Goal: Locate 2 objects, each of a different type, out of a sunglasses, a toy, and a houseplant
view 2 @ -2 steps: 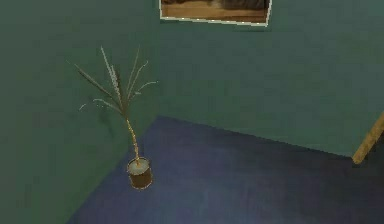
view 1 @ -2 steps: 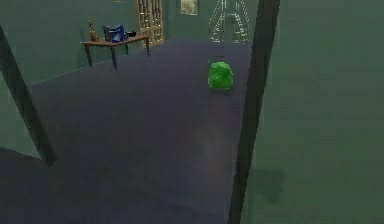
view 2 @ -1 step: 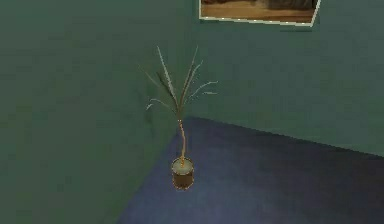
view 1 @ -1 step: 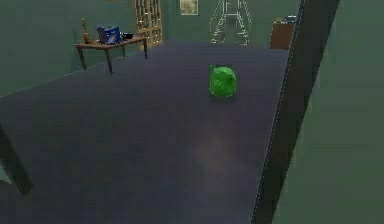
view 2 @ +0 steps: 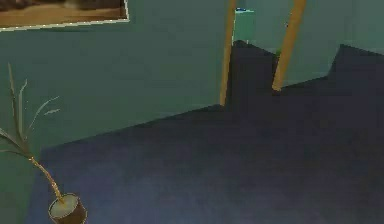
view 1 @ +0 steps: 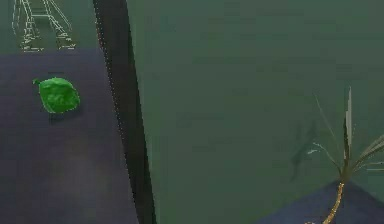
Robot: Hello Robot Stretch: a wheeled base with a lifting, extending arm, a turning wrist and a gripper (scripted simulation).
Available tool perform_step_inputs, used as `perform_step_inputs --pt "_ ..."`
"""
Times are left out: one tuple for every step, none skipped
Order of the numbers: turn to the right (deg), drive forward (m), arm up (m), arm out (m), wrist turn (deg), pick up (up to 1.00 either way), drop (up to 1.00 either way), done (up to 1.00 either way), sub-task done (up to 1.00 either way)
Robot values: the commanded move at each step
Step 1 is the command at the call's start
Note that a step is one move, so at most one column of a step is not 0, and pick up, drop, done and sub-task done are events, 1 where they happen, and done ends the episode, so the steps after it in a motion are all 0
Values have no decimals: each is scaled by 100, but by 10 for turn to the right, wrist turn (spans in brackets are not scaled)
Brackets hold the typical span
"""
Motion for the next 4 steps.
perform_step_inputs --pt "420 0 0 0 0 0 0 0 0" --pt "0 0 0 0 0 0 0 0 100" --pt "450 0 0 0 0 0 0 0 0" --pt "450 0 0 0 0 0 0 0 0"
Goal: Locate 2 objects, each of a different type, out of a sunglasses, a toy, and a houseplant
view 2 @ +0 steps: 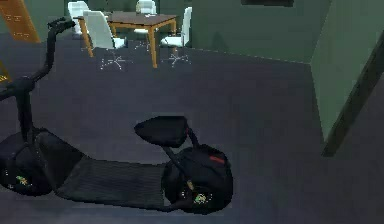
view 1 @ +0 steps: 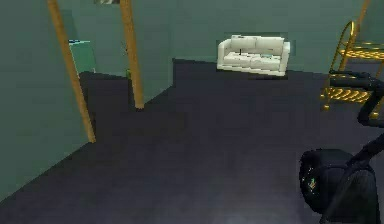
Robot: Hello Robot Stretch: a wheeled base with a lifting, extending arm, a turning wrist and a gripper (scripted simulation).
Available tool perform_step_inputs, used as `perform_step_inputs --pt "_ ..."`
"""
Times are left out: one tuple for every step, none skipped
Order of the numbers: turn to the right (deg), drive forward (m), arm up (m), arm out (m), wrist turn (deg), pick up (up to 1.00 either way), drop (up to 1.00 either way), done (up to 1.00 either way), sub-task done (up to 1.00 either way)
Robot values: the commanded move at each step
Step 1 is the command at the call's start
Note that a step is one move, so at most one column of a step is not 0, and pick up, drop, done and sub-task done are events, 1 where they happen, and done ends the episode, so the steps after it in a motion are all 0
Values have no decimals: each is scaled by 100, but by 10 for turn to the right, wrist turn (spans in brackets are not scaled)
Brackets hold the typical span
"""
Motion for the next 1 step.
perform_step_inputs --pt "0 85 0 0 0 0 0 0 0"
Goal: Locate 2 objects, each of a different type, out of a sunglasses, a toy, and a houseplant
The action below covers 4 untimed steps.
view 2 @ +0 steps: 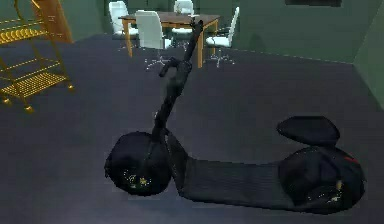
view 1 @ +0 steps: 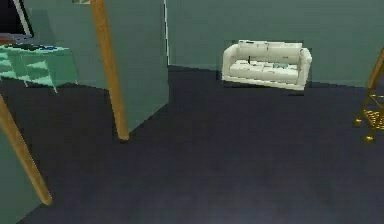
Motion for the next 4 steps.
perform_step_inputs --pt "240 0 0 0 0 0 0 0 0" --pt "0 40 0 0 0 0 0 0 0" --pt "60 0 0 0 0 0 0 0 0" --pt "0 65 0 0 0 0 0 0 0"
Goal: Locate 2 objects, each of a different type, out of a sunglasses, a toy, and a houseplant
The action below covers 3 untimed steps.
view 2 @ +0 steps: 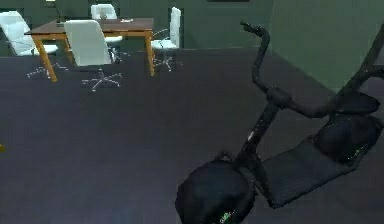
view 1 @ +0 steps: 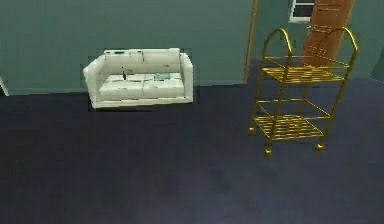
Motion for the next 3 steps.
perform_step_inputs --pt "60 0 0 0 0 0 0 0 0" --pt "0 100 0 0 0 0 0 0 0" --pt "0 100 0 0 0 0 0 0 0"
